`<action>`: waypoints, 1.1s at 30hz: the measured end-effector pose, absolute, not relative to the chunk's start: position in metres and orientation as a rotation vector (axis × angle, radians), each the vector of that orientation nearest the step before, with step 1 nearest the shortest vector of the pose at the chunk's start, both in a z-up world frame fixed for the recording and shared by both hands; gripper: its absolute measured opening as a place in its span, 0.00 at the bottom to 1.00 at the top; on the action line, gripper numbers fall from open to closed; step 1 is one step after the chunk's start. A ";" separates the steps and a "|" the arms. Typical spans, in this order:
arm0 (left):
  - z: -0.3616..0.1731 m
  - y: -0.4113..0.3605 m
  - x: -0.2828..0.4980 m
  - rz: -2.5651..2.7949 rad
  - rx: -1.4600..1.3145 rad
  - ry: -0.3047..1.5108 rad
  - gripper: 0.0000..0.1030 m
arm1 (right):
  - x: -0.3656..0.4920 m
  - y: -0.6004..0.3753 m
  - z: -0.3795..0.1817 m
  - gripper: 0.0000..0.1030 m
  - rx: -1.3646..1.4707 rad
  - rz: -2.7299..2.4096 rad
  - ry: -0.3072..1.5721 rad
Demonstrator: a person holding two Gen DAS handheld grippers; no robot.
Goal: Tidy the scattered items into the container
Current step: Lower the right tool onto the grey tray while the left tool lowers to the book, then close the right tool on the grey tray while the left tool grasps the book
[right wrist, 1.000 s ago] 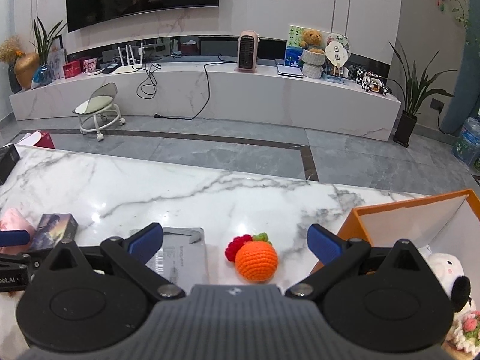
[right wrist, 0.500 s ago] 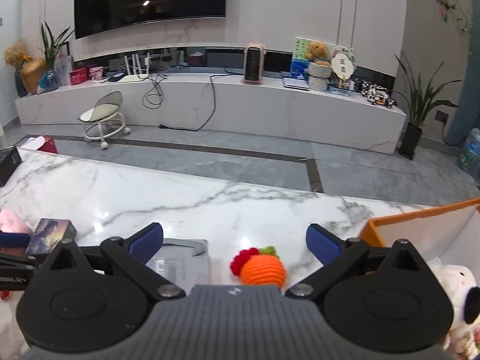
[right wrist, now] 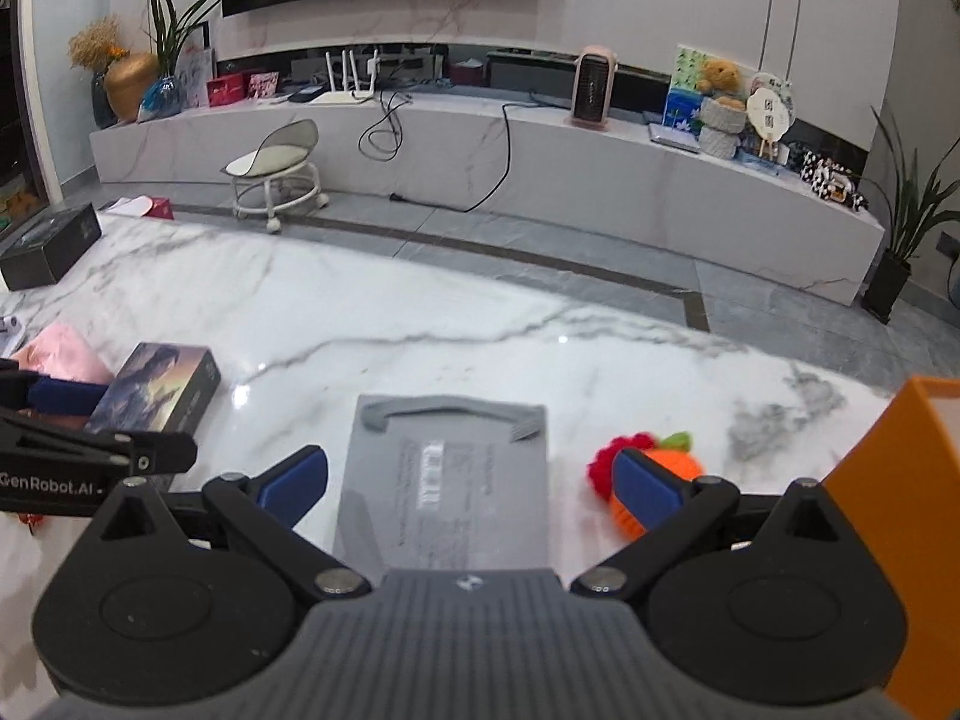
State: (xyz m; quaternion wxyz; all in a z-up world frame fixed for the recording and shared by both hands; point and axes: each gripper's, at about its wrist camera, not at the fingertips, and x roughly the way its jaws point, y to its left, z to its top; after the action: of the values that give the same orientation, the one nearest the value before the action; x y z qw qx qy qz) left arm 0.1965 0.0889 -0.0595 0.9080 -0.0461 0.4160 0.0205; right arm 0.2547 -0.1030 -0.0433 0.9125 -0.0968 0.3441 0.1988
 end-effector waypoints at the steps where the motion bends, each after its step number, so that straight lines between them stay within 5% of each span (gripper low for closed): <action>1: -0.060 0.088 0.197 0.046 -0.089 0.859 0.86 | 0.254 -0.101 -0.046 0.99 -0.202 0.408 0.715; 15: -0.065 0.076 0.200 0.072 -0.023 0.882 0.86 | 0.255 -0.092 -0.068 0.90 -0.235 0.380 0.785; 22: -0.066 0.078 0.199 0.064 -0.039 0.874 0.74 | 0.256 -0.092 -0.069 0.87 -0.216 0.382 0.801; 33: -0.060 0.083 0.197 0.037 -0.090 0.866 0.69 | 0.256 -0.089 -0.064 0.80 -0.203 0.390 0.815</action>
State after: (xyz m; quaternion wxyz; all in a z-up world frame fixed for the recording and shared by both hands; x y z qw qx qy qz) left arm 0.1969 0.0835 -0.0600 0.9065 -0.0436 0.4196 0.0181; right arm 0.2560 -0.0893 -0.0643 0.8947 -0.0978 0.3933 0.1879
